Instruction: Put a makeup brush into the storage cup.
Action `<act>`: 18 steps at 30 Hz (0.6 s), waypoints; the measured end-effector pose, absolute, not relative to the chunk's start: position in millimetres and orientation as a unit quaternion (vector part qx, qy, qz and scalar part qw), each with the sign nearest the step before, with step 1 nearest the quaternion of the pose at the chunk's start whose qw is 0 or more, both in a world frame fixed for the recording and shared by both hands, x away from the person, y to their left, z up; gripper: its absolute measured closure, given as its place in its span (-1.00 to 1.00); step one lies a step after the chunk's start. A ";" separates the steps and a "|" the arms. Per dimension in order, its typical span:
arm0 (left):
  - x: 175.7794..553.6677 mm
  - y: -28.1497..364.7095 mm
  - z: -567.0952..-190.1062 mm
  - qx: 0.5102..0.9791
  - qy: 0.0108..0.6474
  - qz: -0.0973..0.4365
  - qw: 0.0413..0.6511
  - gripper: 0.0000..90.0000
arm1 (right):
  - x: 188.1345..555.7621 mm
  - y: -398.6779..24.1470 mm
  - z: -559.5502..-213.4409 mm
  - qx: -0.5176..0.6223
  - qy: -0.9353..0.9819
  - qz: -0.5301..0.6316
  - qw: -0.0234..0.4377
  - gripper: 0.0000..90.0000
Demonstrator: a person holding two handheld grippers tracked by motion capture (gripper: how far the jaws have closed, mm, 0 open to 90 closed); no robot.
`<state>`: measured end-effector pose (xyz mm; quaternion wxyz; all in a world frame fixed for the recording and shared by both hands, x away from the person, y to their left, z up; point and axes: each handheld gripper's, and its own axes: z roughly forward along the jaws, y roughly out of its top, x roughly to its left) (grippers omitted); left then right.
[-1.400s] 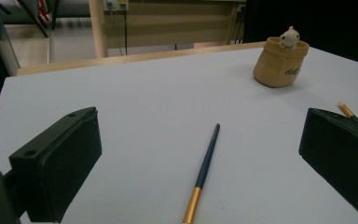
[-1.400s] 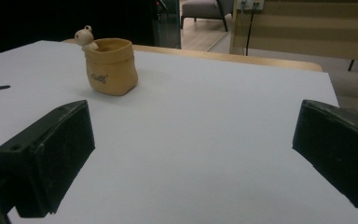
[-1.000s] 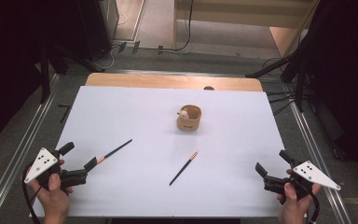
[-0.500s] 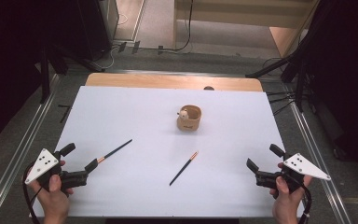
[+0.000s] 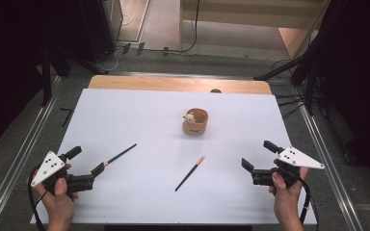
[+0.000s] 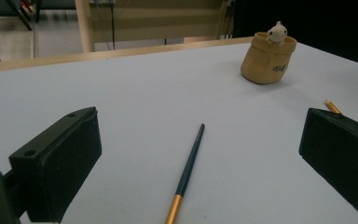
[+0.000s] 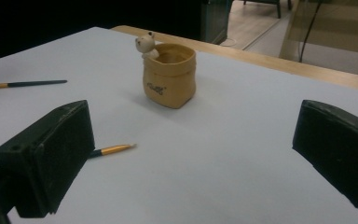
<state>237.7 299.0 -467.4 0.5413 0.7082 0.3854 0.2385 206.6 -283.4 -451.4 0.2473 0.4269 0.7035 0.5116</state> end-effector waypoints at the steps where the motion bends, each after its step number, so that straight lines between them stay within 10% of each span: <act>1: 238.2 298.6 -467.7 0.707 0.388 0.238 0.542 -1.00 | 208.6 -280.9 -450.9 0.426 0.707 0.509 0.244 -1.00; 18: 238.6 297.1 -467.3 0.712 0.383 0.239 0.538 -1.00 | 241.2 -243.4 -446.9 0.389 0.750 0.497 0.197 -1.00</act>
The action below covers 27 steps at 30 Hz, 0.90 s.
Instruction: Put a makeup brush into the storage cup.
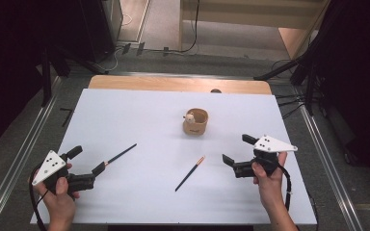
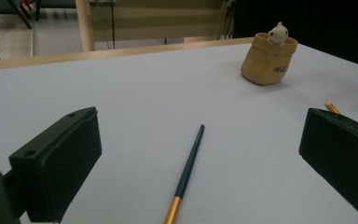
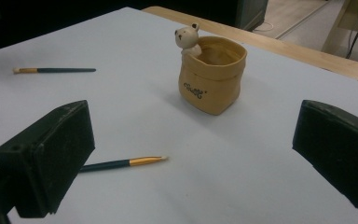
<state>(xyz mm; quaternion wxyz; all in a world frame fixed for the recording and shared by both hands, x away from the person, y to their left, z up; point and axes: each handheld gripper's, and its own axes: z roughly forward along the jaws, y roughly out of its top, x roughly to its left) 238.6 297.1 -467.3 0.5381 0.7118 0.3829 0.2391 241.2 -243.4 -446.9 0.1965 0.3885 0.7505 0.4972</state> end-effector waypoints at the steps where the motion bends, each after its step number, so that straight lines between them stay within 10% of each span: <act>1: 238.6 297.1 -467.3 0.712 0.383 0.239 0.538 -1.00 | 241.2 -243.4 -446.9 0.389 0.750 0.497 0.197 -1.00; 27: 237.0 298.3 -465.3 0.705 0.386 0.224 0.551 -1.00 | 278.1 -198.5 -430.8 0.326 0.817 0.449 0.155 -1.00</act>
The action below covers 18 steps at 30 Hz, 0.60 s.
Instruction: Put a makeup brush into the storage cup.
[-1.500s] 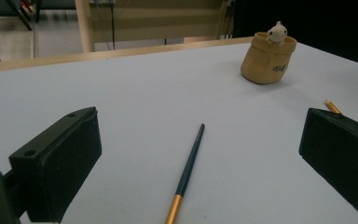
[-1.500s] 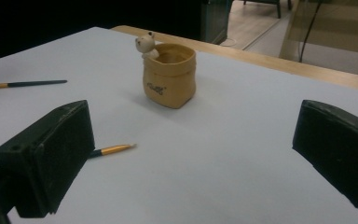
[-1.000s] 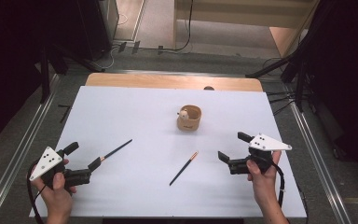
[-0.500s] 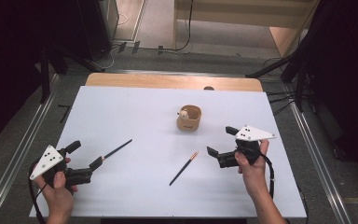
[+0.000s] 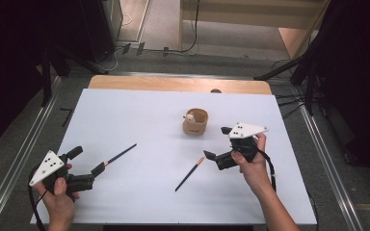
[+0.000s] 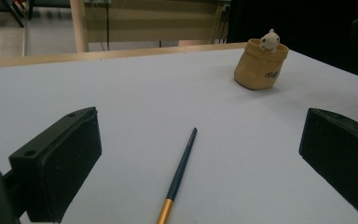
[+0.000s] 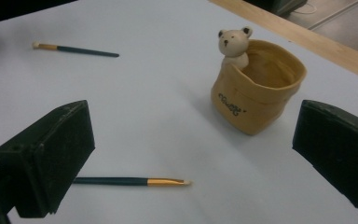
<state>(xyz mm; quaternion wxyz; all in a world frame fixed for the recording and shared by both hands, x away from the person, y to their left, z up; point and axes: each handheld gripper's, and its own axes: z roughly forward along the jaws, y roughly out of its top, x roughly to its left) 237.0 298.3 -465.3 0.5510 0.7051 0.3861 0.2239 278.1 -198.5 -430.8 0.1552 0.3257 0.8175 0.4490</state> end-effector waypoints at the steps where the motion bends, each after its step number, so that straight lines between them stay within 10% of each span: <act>1: 236.9 298.4 -464.8 0.704 0.386 0.224 0.552 -1.00 | 279.6 -196.5 -430.1 0.321 0.822 0.444 0.154 -1.00; 18: 238.5 299.6 -464.0 0.701 0.387 0.221 0.556 -1.00 | 298.7 -170.3 -431.7 0.277 0.874 0.384 0.108 -1.00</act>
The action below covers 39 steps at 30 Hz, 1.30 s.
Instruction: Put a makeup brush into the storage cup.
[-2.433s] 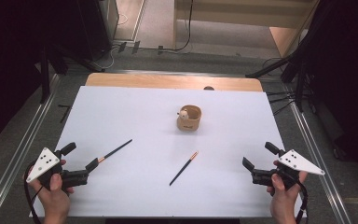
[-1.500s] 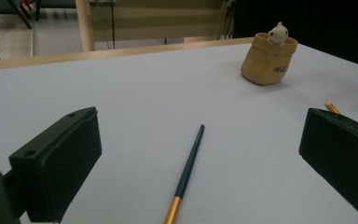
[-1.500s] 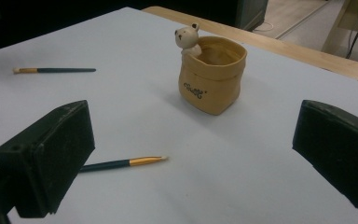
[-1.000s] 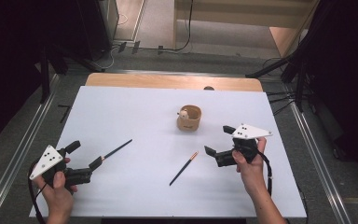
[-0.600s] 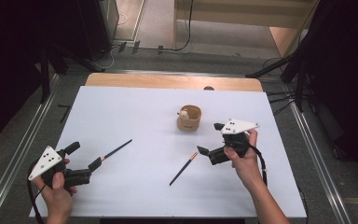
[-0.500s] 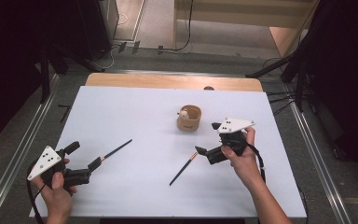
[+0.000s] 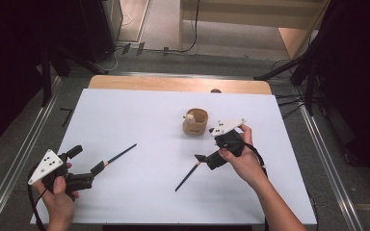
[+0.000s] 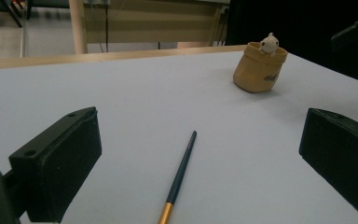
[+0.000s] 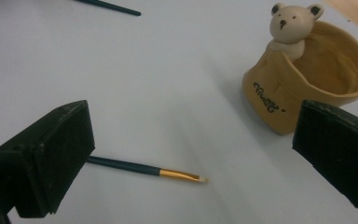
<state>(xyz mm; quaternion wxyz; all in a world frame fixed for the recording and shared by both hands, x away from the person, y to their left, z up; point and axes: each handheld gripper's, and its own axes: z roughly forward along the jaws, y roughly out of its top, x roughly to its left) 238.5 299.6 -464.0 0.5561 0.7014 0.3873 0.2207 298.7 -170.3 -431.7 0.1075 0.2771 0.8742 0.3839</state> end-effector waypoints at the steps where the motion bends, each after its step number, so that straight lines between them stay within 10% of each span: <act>1: 238.3 300.2 -463.9 0.702 0.388 0.221 0.555 -1.00 | 299.7 -169.7 -432.6 0.274 0.875 0.386 0.104 -1.00; 39: 235.7 301.9 -461.5 0.702 0.387 0.225 0.553 -1.00 | 310.7 -110.0 -476.5 0.124 0.978 0.163 0.029 -0.89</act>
